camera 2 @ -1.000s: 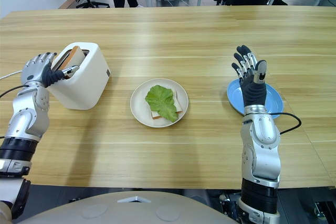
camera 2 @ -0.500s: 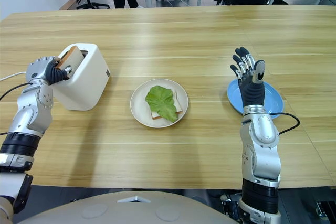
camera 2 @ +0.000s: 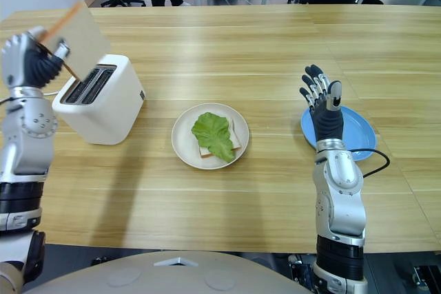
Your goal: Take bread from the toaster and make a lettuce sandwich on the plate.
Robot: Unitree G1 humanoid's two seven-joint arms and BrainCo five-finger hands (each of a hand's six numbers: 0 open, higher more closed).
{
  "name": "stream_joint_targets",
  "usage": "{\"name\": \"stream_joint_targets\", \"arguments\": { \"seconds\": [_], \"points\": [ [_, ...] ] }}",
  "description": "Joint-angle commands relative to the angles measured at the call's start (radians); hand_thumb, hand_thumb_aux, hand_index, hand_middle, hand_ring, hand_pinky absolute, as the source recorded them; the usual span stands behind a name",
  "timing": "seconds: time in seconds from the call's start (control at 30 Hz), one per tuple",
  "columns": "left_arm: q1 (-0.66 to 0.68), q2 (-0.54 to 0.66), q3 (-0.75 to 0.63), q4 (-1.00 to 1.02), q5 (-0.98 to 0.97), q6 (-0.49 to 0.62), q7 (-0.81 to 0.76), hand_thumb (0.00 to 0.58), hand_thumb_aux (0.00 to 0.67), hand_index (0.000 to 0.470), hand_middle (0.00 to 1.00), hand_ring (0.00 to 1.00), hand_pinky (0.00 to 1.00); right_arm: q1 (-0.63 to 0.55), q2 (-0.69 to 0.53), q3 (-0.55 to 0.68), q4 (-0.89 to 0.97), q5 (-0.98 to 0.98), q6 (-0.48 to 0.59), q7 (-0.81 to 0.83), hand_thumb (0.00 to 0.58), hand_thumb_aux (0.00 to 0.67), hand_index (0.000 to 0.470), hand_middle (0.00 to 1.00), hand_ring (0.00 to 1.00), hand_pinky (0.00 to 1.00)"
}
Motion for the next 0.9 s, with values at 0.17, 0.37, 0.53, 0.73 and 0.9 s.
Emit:
{"name": "stream_joint_targets", "arguments": {
  "seconds": [0.17, 0.37, 0.53, 0.73, 0.9],
  "points": [
    [0.002, -0.057, 0.074, -0.154, -0.166, -0.045, -0.074, 0.58, 0.67, 0.46, 1.0, 1.0, 1.0, 0.016, 0.005, 0.011, 0.031, -0.016, -0.009, -0.003, 0.0, 0.0, 0.0, 0.0, 0.0, 0.0],
    [-0.009, -0.211, -0.053, -0.142, -0.366, -0.008, -0.235, 0.58, 0.67, 0.46, 1.0, 1.0, 1.0, 0.017, 0.006, 0.007, 0.039, -0.016, -0.013, -0.005, 0.0, 0.0, 0.0, 0.0, 0.0, 0.0],
    [-0.002, -0.331, -0.182, 0.006, -0.56, 0.033, -0.452, 0.58, 0.67, 0.46, 1.0, 1.0, 1.0, 0.016, 0.006, -0.001, 0.053, -0.014, -0.018, -0.006, 0.0, 0.0, 0.0, 0.0, 0.0, 0.0],
    [-0.067, -0.354, -0.302, 0.289, -0.571, -0.013, -0.594, 0.58, 0.67, 0.46, 1.0, 1.0, 1.0, 0.013, 0.009, 0.001, 0.077, -0.023, -0.033, -0.01, 0.0, 0.0, 0.0, 0.0, 0.0, 0.0],
    [-0.18, -0.383, -0.371, 0.571, -0.537, -0.12, -0.656, 0.58, 0.67, 0.46, 1.0, 1.0, 1.0, 0.021, -0.022, 0.079, 0.111, -0.156, -0.107, -0.007, 0.0, 0.0, 0.0, 0.0, 0.0, 0.0]
  ]
}}
